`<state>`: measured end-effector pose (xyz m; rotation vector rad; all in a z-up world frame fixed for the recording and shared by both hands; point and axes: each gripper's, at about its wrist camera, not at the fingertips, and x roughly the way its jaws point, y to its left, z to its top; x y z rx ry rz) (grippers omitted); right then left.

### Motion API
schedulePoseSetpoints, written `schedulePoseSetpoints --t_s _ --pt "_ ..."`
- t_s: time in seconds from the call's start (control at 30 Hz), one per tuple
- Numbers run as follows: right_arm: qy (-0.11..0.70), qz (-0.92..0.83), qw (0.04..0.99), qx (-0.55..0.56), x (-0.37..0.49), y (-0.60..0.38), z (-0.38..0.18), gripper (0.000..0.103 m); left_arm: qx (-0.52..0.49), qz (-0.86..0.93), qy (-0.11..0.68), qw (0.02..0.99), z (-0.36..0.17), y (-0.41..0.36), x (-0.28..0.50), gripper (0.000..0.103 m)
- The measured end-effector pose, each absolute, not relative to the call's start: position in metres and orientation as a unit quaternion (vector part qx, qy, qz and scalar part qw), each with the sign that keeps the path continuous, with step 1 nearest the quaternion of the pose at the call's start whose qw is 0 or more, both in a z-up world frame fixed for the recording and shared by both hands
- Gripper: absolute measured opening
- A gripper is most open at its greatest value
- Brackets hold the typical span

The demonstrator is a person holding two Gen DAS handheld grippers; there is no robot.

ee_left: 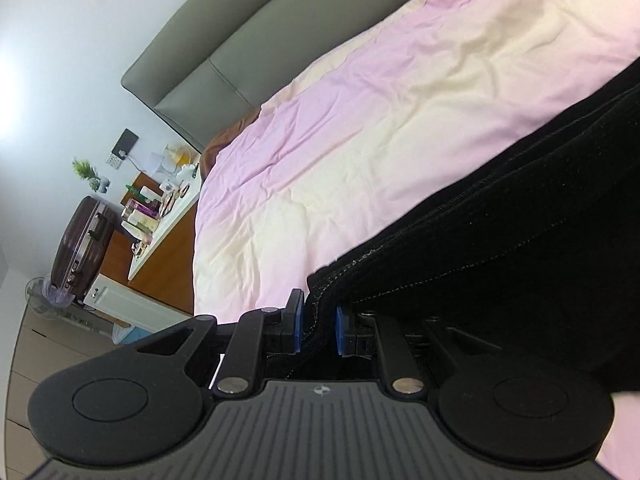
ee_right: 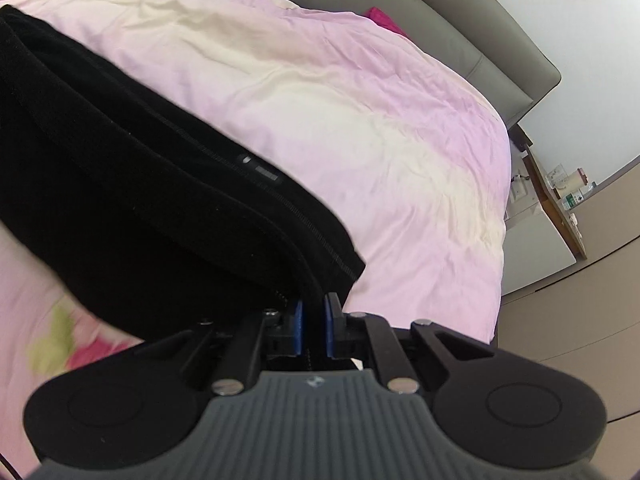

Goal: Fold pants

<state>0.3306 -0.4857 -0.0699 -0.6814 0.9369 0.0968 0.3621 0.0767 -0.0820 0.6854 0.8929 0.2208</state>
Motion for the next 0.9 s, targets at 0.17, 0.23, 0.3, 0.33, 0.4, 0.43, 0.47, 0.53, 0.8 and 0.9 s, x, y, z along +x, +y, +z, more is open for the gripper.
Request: schedulePoseSetpoints --t_s 0.17,0.23,0.3,0.33,0.4,0.43,0.47,0.53,0.8,0.9 --pt "0.467 0.042 0.823 -0.320 0.440 -0.482 -0.105 0.004 0.344 0.108 0.462 0.810 -0.127 0.074 0.423 0.017" --pt "0.479 0.040 0.816 -0.322 0.468 -0.478 -0.124 0.004 0.342 0.110 0.479 0.801 -0.144 0.075 0.442 0.017" --pt "0.490 0.040 0.809 -0.322 0.487 -0.476 -0.143 0.004 0.335 0.110 0.491 0.797 -0.160 0.077 0.450 0.017" --pt "0.494 0.040 0.807 -0.322 0.494 -0.476 -0.152 0.004 0.329 0.110 0.497 0.795 -0.168 0.078 0.456 0.017" --pt "0.502 0.040 0.803 -0.319 0.503 -0.475 -0.167 0.004 0.324 0.109 0.504 0.793 -0.181 0.080 0.462 0.017" --pt "0.502 0.039 0.802 -0.320 0.507 -0.474 -0.176 0.004 0.324 0.108 0.503 0.794 -0.184 0.080 0.462 0.017" --pt "0.501 0.039 0.801 -0.325 0.509 -0.473 -0.181 0.004 0.321 0.108 0.497 0.799 -0.183 0.081 0.458 0.017" --pt "0.496 0.039 0.798 -0.339 0.510 -0.470 -0.185 0.004 0.295 0.111 0.480 0.819 -0.168 0.083 0.452 0.017" --pt "0.489 0.045 0.798 -0.350 0.521 -0.467 -0.154 0.003 0.285 0.100 0.484 0.821 -0.157 0.088 0.471 0.016" --pt "0.513 0.041 0.786 -0.343 0.545 -0.464 -0.178 0.003 0.297 0.110 0.484 0.816 -0.178 0.084 0.488 0.016"
